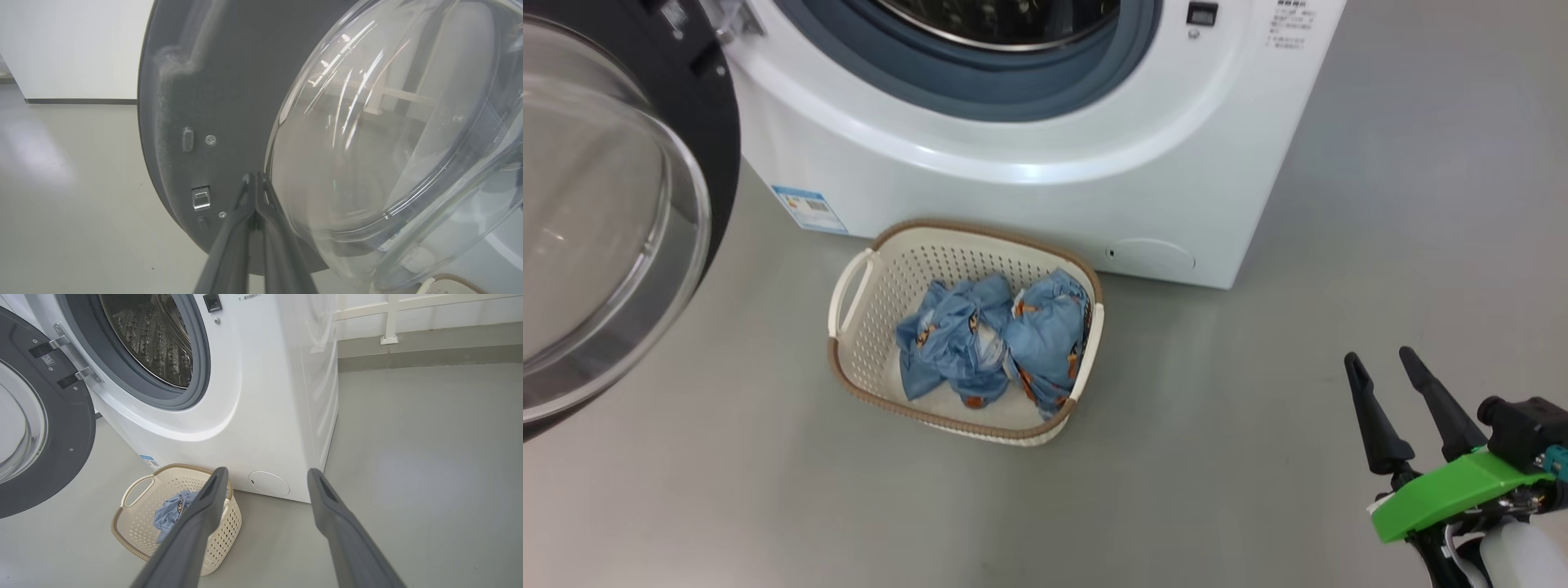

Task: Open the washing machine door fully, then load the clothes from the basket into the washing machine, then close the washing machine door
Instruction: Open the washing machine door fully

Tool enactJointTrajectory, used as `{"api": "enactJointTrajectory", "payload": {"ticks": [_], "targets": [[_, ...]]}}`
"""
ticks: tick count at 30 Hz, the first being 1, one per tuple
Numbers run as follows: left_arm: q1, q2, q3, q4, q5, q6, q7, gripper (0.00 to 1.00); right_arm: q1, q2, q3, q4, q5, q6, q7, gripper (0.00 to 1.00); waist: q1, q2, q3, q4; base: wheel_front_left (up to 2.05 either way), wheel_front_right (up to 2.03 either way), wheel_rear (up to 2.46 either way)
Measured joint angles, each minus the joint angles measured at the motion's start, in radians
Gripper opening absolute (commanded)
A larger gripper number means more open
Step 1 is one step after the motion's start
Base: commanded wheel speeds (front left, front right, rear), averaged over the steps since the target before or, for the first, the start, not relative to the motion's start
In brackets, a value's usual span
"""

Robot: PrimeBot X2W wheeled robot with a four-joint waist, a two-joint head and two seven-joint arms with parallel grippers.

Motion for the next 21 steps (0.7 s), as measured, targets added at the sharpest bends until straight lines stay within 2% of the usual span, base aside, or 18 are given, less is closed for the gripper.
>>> {"api": "enactJointTrajectory", "payload": {"ticks": [1,2,5,7,8,11,13,14,19,21], "targets": [[0.022,-0.007,-0.014,-0.019,-0.012,0.0,0.0,0.0,0.005,0.002,0.0,0.001,0.003,0.0,0.0,1.0,0.0,0.0,-0.011,0.001,0.0,0.0,0.0],[0.048,-0.014,-0.03,-0.04,-0.029,0.0,0.0,0.1,0.012,0.003,0.0,0.0,0.006,0.0,0.0,1.0,0.0,0.0,-0.023,0.002,0.0,0.0,0.0],[0.125,-0.035,-0.068,-0.103,-0.063,0.0,0.0,0.22,0.035,0.007,0.0,0.0,0.007,0.0,0.0,1.0,0.0,0.0,-0.057,0.003,0.0,0.0,0.0],[0.174,-0.053,-0.076,-0.142,-0.075,0.0,0.0,0.2,0.049,0.009,0.0,0.001,0.009,0.0,0.0,1.0,0.0,0.0,-0.08,0.003,0.0,0.0,0.0],[0.197,-0.063,-0.086,-0.16,-0.083,0.0,0.0,0.24,0.057,0.011,0.001,0.001,0.013,0.0,0.0,1.0,0.0,0.0,-0.091,0.002,0.0,0.0,0.0],[0.262,-0.101,-0.113,-0.218,-0.097,0.0,0.0,0.46,0.074,0.016,0.001,0.002,0.015,0.0,0.0,1.0,0.0,0.0,-0.122,-0.003,0.0,0.0,0.0],[0.296,-0.127,-0.132,-0.257,-0.105,0.0,0.0,0.78,0.085,0.023,0.001,0.002,0.015,0.0,0.0,1.0,0.0,0.0,-0.14,-0.009,0.0,0.0,0.0],[0.31,-0.139,-0.142,-0.276,-0.11,0.0,0.0,0.87,0.09,0.025,0.001,0.002,0.015,0.0,0.0,1.0,0.0,0.0,-0.147,-0.013,0.0,0.0,0.0],[0.372,-0.195,-0.201,-0.37,-0.099,0.0,0.0,1.0,0.118,0.027,0.001,-0.004,0.016,0.0,0.0,1.0,0.0,0.0,-0.173,-0.042,0.0,0.0,0.0],[0.389,-0.216,-0.239,-0.394,-0.09,0.0,0.0,1.0,0.122,0.026,0.001,-0.005,0.016,0.0,0.0,1.0,0.0,0.0,-0.179,-0.056,0.0,0.0,0.0]]}}
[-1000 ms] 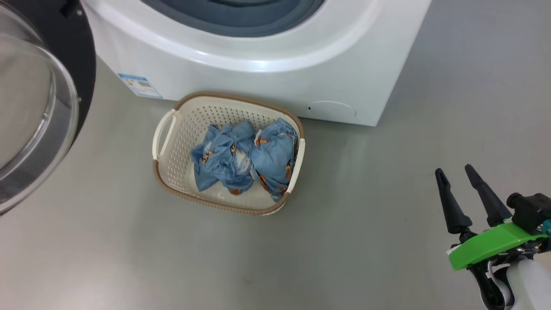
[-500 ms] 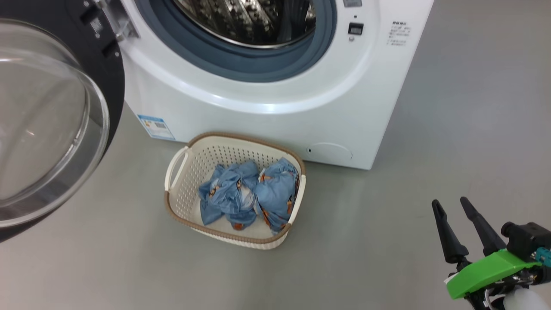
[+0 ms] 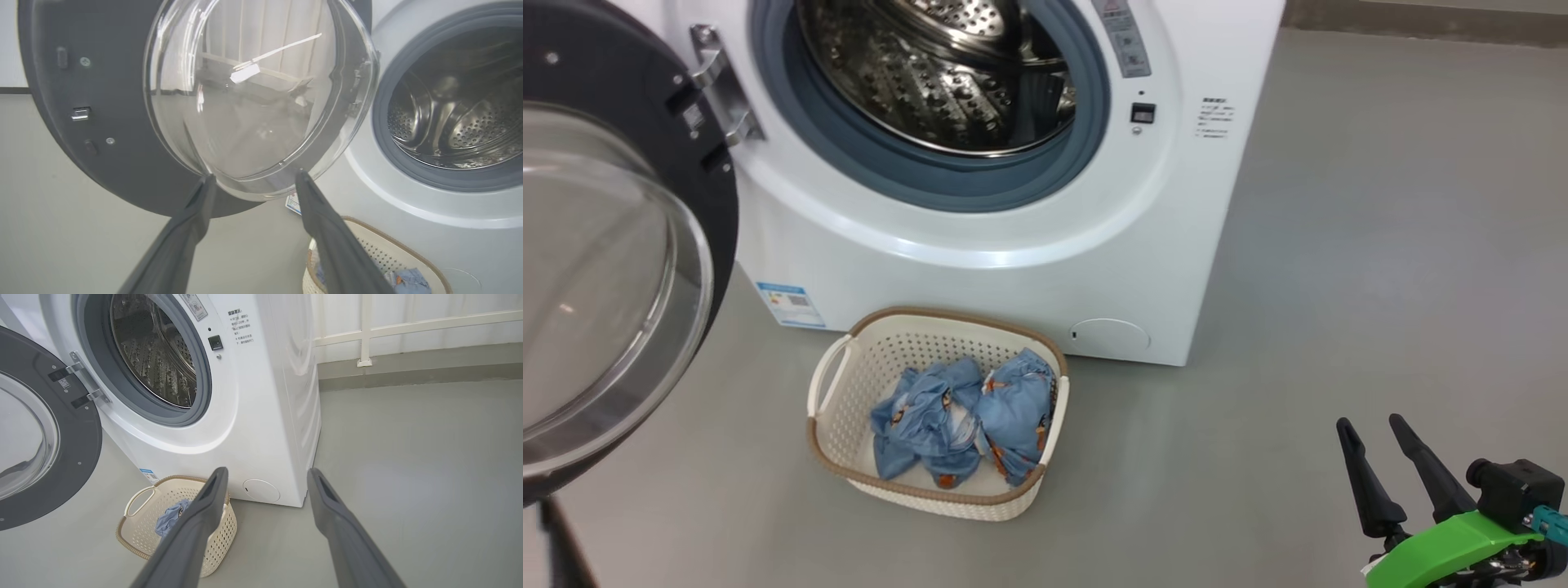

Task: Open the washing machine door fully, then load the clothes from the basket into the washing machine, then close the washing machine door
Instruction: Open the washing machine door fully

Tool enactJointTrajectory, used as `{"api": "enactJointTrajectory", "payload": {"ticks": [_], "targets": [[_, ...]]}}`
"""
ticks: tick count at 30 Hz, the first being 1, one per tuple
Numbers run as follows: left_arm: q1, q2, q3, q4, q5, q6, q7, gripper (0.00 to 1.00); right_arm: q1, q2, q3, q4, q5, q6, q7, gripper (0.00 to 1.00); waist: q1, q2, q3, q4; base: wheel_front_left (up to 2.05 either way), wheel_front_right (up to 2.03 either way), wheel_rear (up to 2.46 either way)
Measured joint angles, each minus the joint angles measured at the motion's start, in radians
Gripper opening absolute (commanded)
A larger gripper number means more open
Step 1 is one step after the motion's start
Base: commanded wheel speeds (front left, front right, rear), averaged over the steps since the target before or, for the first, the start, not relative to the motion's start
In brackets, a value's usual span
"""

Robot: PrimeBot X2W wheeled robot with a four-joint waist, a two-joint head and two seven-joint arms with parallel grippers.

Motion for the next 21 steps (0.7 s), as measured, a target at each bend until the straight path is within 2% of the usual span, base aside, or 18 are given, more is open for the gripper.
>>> {"api": "enactJointTrajectory", "payload": {"ticks": [5,6,21], "targets": [[0.029,-0.005,-0.094,-0.039,0.0,0.0,0.0,1.0,0.0,-0.001,-0.003,-0.007,0.008,0.0,0.0,1.0,0.0,0.0,-0.007,-0.038,0.0,0.0,0.0],[0.032,0.006,-0.139,-0.041,-0.007,0.0,0.0,1.0,0.0,-0.001,-0.006,-0.009,0.008,0.0,0.0,1.0,0.0,0.0,-0.007,-0.054,0.0,0.0,0.0],[0.054,0.063,-0.317,-0.041,-0.037,0.0,0.0,1.0,0.031,0.0,-0.014,-0.012,0.008,0.0,0.0,1.0,0.0,0.0,-0.016,-0.158,0.0,0.0,0.0]]}}
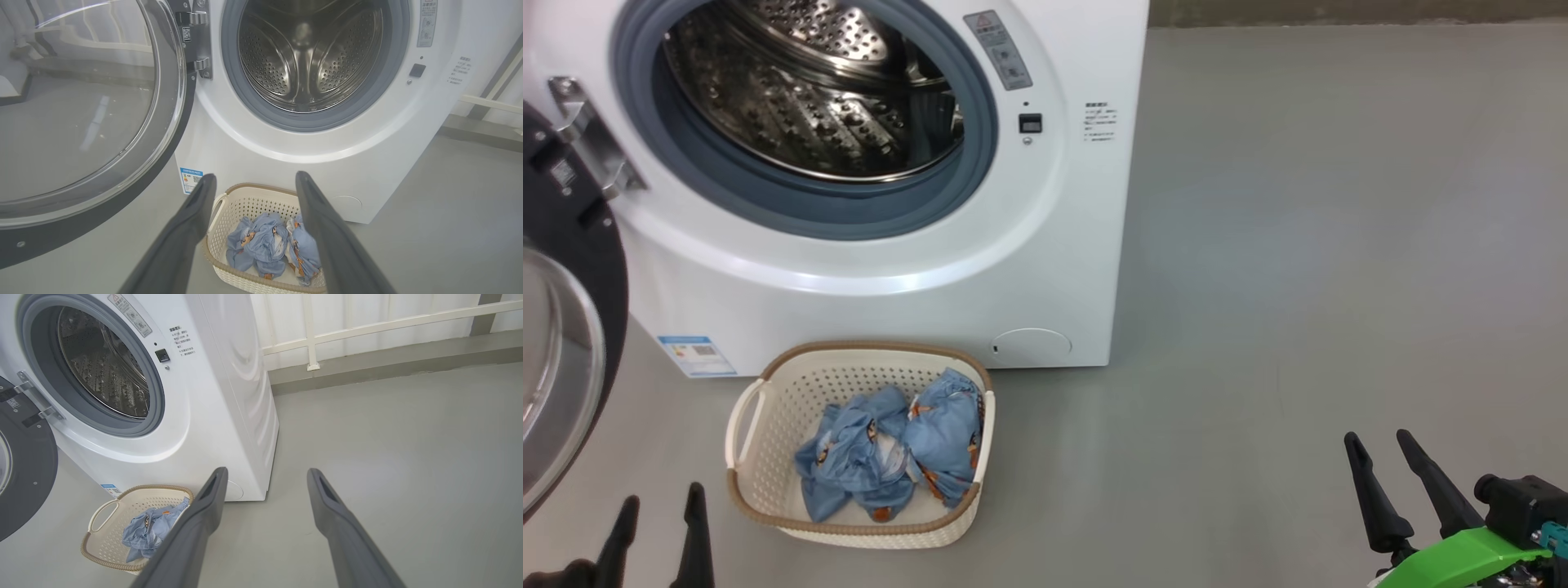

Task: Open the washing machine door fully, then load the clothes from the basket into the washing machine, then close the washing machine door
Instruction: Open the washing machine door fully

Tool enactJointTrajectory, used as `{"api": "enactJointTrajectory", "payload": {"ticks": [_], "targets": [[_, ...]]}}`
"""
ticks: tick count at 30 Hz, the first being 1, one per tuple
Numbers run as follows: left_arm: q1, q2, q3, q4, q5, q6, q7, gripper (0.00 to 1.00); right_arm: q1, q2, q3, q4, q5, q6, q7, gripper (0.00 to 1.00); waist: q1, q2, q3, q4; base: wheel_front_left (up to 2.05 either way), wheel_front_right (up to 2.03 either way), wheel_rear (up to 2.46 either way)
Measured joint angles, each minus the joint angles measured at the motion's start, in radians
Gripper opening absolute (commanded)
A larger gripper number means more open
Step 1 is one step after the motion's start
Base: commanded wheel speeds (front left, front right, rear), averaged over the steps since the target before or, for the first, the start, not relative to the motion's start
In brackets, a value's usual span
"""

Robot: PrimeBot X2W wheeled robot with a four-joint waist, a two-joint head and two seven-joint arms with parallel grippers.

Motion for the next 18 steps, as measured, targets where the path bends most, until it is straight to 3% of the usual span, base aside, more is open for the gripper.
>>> {"api": "enactJointTrajectory", "payload": {"ticks": [18], "targets": [[0.015,0.051,-0.116,-0.052,-0.096,0.0,0.0,1.0,0.011,0.001,-0.036,-0.01,0.0,0.0,0.0,1.0,0.0,0.0,0.01,-0.088,0.0,0.0,0.0]]}}
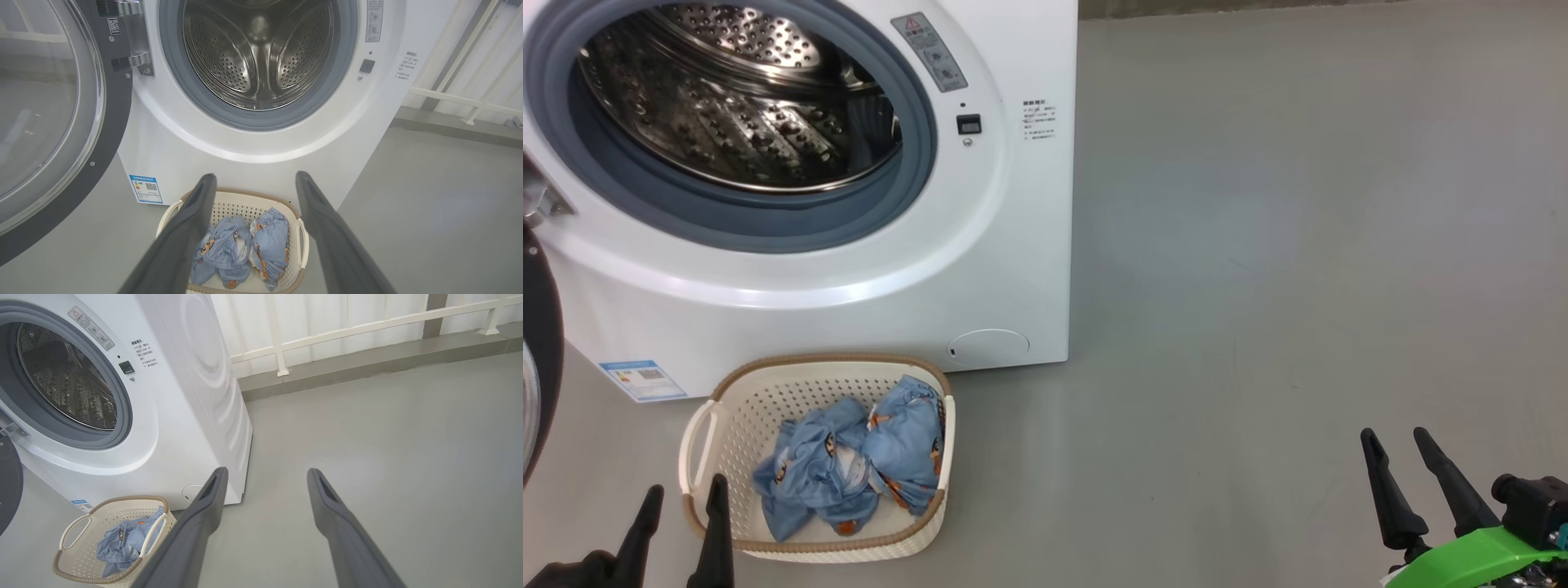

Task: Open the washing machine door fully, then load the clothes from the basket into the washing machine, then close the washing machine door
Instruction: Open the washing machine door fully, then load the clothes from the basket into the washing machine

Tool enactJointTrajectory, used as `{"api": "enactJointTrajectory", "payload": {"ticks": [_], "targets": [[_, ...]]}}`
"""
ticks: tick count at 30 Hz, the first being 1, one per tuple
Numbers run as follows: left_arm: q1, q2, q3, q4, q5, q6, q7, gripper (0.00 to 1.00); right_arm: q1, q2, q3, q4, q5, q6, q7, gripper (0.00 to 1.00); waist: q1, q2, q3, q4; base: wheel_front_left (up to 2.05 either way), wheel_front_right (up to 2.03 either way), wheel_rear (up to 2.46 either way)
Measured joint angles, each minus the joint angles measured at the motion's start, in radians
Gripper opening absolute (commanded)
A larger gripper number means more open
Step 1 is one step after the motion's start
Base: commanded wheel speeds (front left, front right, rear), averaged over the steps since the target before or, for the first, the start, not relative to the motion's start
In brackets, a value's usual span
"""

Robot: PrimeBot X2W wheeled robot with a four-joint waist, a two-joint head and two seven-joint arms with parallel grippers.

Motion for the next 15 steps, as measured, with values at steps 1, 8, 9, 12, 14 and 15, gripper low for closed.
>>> {"api": "enactJointTrajectory", "payload": {"ticks": [1,8,9,12,14,15], "targets": [[0.0,0.001,0.0,-0.003,0.0,0.0,0.0,1.0,0.0,0.001,-0.001,0.0,0.0,0.0,0.0,1.0,0.0,0.0,0.002,-0.002,0.0,0.0,0.0],[-0.001,0.002,0.0,-0.009,0.001,0.0,0.0,1.0,0.0,0.007,-0.012,-0.002,0.0,0.0,0.0,1.0,0.0,0.0,0.013,-0.007,0.0,0.0,0.0],[-0.001,0.002,0.001,-0.009,0.001,0.0,0.0,1.0,0.0,0.008,-0.013,-0.002,-0.001,0.0,0.0,1.0,0.0,0.0,0.014,-0.006,0.0,0.0,0.0],[-0.001,0.002,0.002,-0.007,-0.015,0.0,0.0,1.0,0.0,0.009,-0.015,-0.003,-0.001,0.0,0.0,1.0,0.0,0.0,0.016,-0.005,0.0,0.0,0.0],[-0.002,0.002,0.0,-0.006,-0.018,0.0,0.0,1.0,0.0,0.01,-0.015,-0.003,-0.001,0.0,0.0,1.0,0.0,0.0,0.018,-0.003,0.0,0.0,0.0],[-0.002,0.004,-0.002,-0.005,-0.02,0.0,0.0,1.0,0.0,0.011,-0.015,-0.004,-0.001,0.0,0.0,1.0,0.0,0.0,0.019,-0.002,0.01,-0.04,0.03]]}}
